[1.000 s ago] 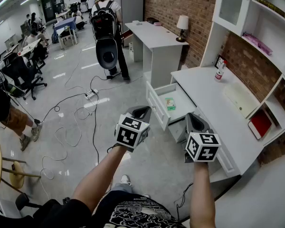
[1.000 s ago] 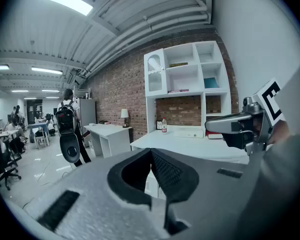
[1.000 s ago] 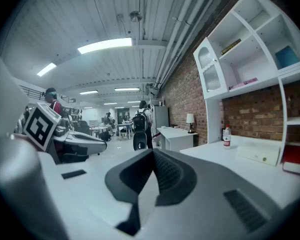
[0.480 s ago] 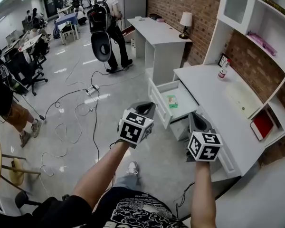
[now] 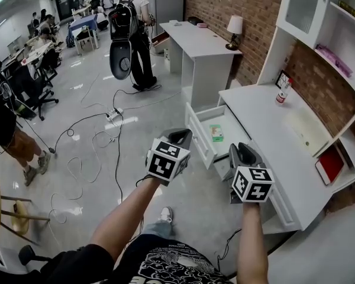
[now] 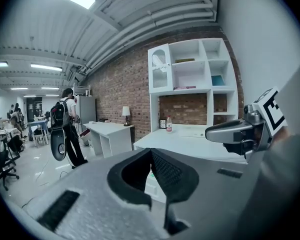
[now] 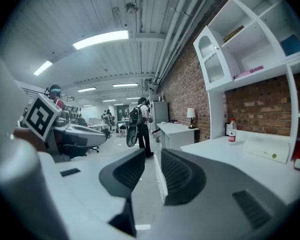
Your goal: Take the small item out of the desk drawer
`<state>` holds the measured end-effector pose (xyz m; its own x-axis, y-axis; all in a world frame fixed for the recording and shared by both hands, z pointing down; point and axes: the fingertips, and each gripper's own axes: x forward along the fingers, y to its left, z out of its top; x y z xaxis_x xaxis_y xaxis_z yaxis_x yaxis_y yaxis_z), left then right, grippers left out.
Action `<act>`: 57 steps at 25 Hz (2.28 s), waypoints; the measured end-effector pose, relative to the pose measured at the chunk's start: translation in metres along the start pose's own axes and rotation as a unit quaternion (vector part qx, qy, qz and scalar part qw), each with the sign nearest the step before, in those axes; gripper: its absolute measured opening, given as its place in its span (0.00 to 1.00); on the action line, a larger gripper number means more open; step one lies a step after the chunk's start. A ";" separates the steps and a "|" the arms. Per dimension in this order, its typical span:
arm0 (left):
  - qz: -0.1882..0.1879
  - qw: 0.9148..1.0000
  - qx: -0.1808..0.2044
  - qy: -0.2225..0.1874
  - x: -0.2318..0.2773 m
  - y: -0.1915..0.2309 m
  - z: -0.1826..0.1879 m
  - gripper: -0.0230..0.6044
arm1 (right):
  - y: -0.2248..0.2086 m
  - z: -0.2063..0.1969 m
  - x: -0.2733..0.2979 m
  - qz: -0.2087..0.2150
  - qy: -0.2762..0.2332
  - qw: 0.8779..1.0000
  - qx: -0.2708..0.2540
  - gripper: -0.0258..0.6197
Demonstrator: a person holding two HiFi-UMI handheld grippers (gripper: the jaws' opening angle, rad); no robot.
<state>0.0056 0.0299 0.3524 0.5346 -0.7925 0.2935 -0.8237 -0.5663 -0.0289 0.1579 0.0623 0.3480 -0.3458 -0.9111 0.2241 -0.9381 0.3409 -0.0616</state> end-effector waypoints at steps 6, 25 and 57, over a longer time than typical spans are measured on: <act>-0.011 1.000 0.000 0.000 0.039 0.026 0.012 0.04 | -0.015 0.006 0.044 -0.004 0.008 1.000 0.002 0.27; -0.046 0.999 -0.003 0.008 0.144 0.138 0.039 0.04 | -0.031 0.031 0.186 -0.021 0.037 0.999 0.022 0.56; -0.050 0.998 -0.017 0.027 0.249 0.203 0.010 0.04 | -0.096 -0.050 0.308 -0.018 0.162 0.985 0.052 0.69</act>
<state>-0.0265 -0.2847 0.4101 0.6046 -0.7184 0.3440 -0.7731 -0.6332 0.0363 0.1426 -0.2398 0.4713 -0.3025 -0.7949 0.5259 -0.9527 0.2682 -0.1427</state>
